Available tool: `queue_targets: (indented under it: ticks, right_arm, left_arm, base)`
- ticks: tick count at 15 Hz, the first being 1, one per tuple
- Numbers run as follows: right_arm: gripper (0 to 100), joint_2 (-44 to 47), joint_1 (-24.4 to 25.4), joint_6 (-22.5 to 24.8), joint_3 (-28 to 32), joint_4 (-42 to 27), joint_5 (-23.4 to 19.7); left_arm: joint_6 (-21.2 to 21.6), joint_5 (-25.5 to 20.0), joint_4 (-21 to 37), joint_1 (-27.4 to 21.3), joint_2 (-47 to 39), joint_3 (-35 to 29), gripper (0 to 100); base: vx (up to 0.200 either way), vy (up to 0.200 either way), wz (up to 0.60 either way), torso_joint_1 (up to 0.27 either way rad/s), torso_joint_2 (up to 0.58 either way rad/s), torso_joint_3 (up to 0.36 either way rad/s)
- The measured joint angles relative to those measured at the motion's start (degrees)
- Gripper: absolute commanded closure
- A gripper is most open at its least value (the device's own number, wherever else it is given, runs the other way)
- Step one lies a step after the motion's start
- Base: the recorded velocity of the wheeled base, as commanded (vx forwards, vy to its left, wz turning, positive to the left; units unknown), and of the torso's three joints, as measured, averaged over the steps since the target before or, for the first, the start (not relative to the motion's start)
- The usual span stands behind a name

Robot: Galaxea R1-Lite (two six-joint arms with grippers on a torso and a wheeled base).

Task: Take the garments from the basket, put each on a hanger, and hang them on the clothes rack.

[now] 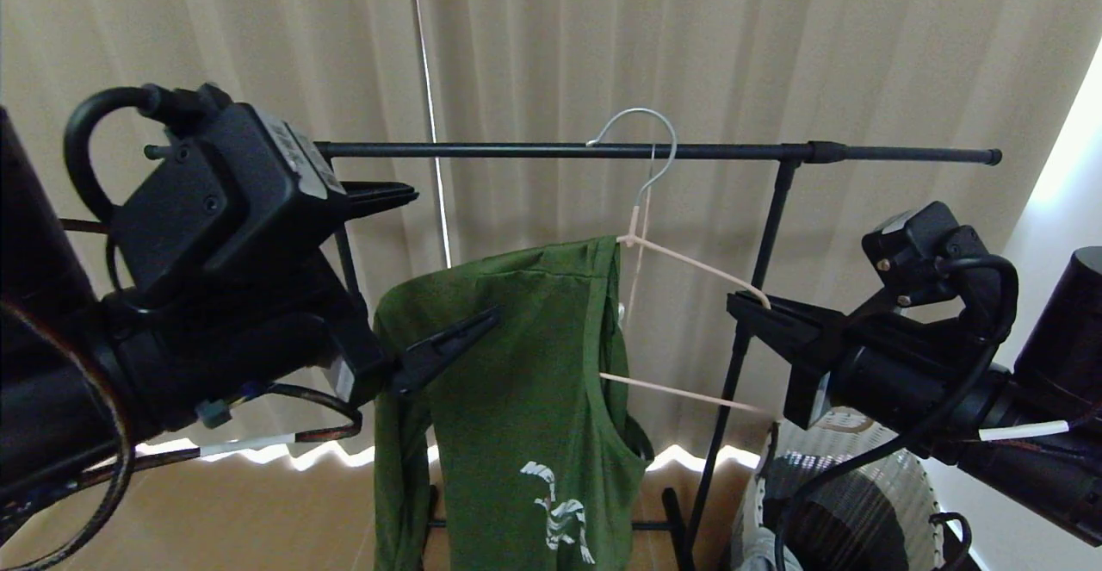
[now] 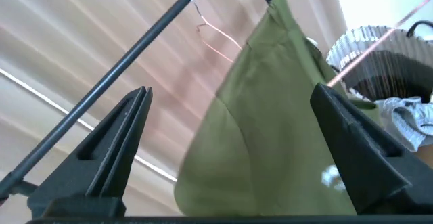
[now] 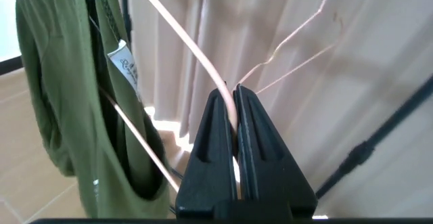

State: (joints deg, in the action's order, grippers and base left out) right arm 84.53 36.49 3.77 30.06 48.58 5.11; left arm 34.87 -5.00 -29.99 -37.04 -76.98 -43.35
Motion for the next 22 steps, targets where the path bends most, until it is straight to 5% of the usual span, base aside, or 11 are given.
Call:
queue_targets:
  ticks: [12,13,22]
  right_arm:
    - [100,-0.44,4.69,3.86,-3.24,5.67,-2.88]
    - [100,-0.44,4.69,4.00,-3.55,6.68,-3.08]
    - [100,-0.49,4.69,4.00,-4.51,8.75,-3.96]
  left_arm:
    - [0.49,0.33,-0.01,1.15,-7.22,-2.68,0]
    - [0.46,0.33,-0.04,1.16,-7.24,-2.68,100]
    - [0.27,0.32,0.00,1.45,-7.22,-2.05,100]
  base:
    - [0.000,0.000,0.00,0.000,0.00,0.000]
    - [0.000,0.000,0.00,0.000,0.00,0.000]
    - [0.000,0.000,0.00,0.000,0.00,0.000]
